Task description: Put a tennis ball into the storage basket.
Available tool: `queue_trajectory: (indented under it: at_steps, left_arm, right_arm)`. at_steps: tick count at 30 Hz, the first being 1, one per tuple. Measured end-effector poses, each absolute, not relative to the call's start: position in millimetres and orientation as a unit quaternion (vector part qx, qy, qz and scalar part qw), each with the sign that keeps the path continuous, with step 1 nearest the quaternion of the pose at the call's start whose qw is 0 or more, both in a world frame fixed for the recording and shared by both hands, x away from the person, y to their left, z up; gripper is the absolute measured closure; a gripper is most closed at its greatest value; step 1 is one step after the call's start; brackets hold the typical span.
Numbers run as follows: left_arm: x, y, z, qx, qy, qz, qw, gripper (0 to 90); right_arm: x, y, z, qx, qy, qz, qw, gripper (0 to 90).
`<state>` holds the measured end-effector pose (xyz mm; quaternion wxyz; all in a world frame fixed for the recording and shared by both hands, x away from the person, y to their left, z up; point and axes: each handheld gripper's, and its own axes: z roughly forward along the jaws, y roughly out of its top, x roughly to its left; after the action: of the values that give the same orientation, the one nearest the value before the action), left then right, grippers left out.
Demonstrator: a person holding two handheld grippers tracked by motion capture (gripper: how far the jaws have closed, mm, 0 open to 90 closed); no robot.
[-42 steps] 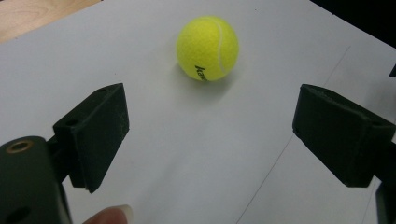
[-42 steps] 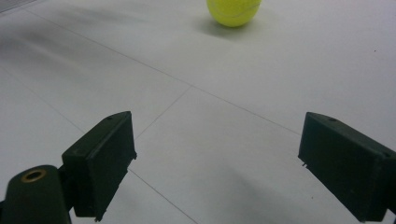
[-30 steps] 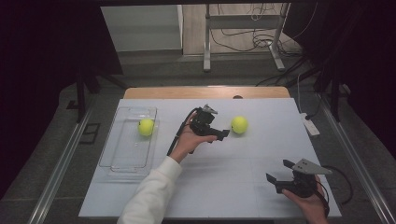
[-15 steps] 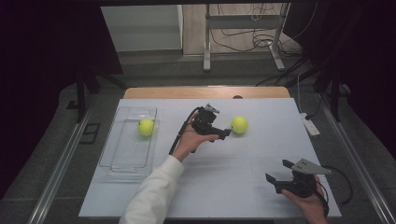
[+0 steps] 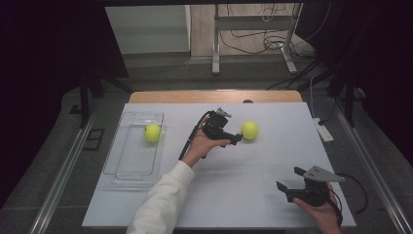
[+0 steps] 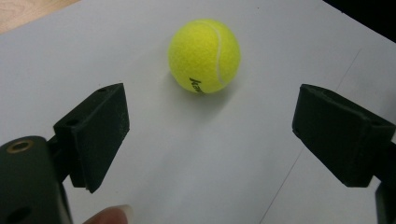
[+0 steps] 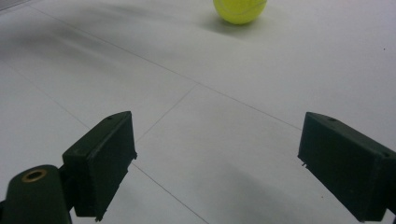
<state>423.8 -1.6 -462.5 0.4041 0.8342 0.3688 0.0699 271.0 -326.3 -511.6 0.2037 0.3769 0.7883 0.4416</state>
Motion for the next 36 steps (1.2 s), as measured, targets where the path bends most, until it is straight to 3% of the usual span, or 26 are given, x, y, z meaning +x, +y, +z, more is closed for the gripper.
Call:
queue_trajectory:
  at_steps: [36]
  left_arm:
    - [441.4, -28.6, -467.2, 0.838, 0.371, 0.069, 0.394, 12.4]
  right_arm:
    - [274.3, -324.2, -512.5, 0.376, 0.789, 0.443, 0.199, 11.1]
